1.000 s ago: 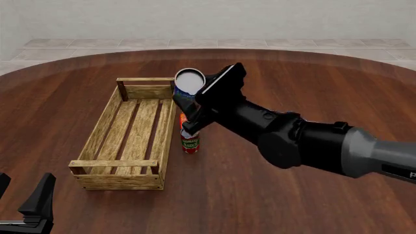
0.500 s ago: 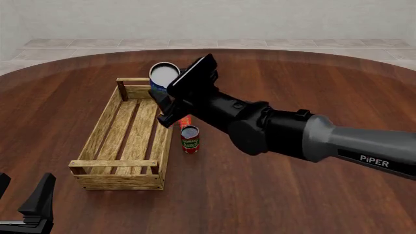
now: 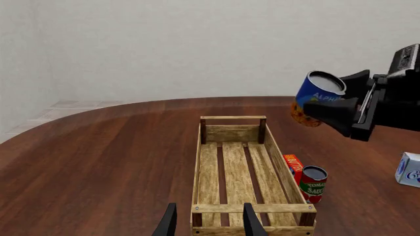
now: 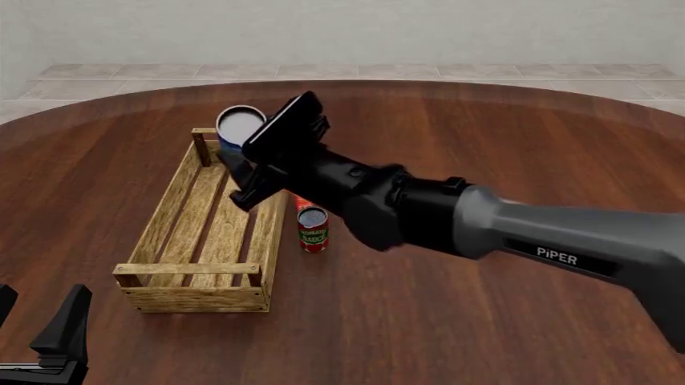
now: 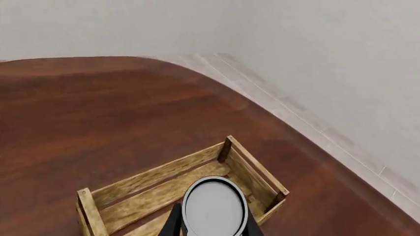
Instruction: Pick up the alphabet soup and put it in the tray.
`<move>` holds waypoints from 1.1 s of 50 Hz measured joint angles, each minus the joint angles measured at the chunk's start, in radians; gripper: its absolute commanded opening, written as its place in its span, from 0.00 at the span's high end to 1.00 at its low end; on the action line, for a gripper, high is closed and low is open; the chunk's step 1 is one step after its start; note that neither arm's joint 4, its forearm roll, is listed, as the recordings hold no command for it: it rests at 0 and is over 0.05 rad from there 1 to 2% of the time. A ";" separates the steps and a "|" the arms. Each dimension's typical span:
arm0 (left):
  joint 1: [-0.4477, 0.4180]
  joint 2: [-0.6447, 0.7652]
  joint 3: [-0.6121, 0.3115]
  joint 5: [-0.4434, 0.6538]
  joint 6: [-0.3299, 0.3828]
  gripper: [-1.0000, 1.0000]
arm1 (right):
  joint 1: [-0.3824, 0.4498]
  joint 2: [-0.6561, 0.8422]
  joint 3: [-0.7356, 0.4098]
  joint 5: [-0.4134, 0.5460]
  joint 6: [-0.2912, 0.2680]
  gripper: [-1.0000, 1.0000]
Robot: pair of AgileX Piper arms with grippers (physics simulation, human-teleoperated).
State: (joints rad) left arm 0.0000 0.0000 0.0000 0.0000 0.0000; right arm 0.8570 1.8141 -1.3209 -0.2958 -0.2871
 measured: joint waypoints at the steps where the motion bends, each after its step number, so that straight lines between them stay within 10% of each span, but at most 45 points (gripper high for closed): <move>1: 0.000 0.000 0.000 0.000 0.000 0.00 | 0.000 0.006 -0.008 0.002 0.000 1.00; 55: 0.000 0.000 0.000 0.000 0.000 0.00 | 0.011 0.301 -0.280 0.040 0.042 1.00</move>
State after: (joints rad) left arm 0.0000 0.0000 0.0000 0.0000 0.0000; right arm 0.8680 2.1154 -1.6013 -0.2557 -0.2454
